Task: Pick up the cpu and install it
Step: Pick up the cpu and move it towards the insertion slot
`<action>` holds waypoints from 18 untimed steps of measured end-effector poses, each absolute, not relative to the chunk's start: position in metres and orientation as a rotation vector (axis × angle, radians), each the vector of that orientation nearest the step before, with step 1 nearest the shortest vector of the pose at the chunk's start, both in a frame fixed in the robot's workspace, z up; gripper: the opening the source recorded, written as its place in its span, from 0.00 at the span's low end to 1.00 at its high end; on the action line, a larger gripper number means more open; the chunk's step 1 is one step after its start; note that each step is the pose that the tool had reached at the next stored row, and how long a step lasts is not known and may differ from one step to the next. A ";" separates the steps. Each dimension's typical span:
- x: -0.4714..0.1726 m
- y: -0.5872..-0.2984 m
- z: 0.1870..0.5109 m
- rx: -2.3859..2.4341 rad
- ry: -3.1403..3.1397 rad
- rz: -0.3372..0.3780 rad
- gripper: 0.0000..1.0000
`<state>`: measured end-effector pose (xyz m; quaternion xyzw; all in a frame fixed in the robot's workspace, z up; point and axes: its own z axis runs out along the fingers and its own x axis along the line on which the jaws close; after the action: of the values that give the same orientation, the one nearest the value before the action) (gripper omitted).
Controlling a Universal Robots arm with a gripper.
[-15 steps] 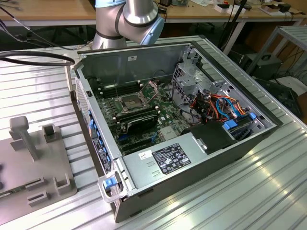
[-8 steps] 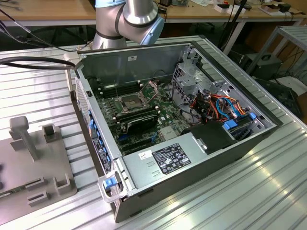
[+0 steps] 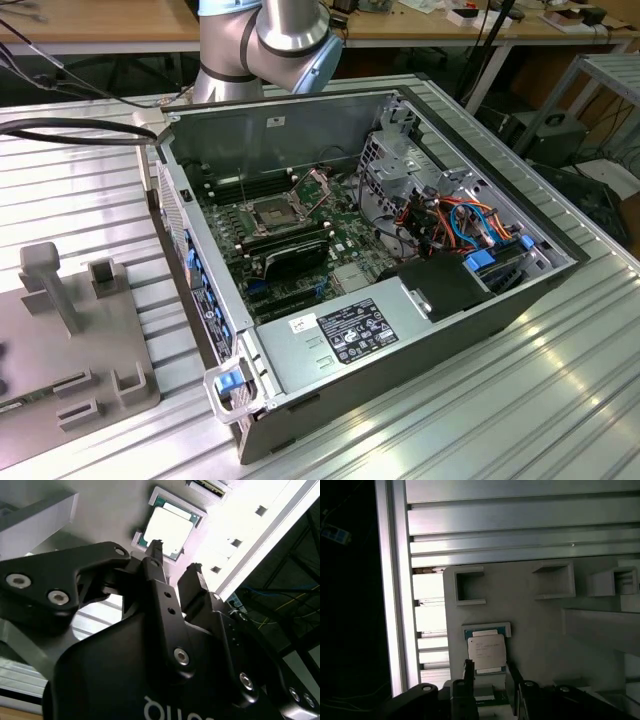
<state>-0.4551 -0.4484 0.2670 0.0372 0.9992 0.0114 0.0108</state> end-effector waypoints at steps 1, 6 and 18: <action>-0.455 -0.448 0.267 0.116 3.118 0.035 0.42; -0.455 -0.448 0.267 0.116 3.118 0.035 0.48; -0.455 -0.448 0.263 0.116 3.118 0.035 0.56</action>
<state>-0.4551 -0.4484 0.2631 0.0372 0.9992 0.0114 0.0108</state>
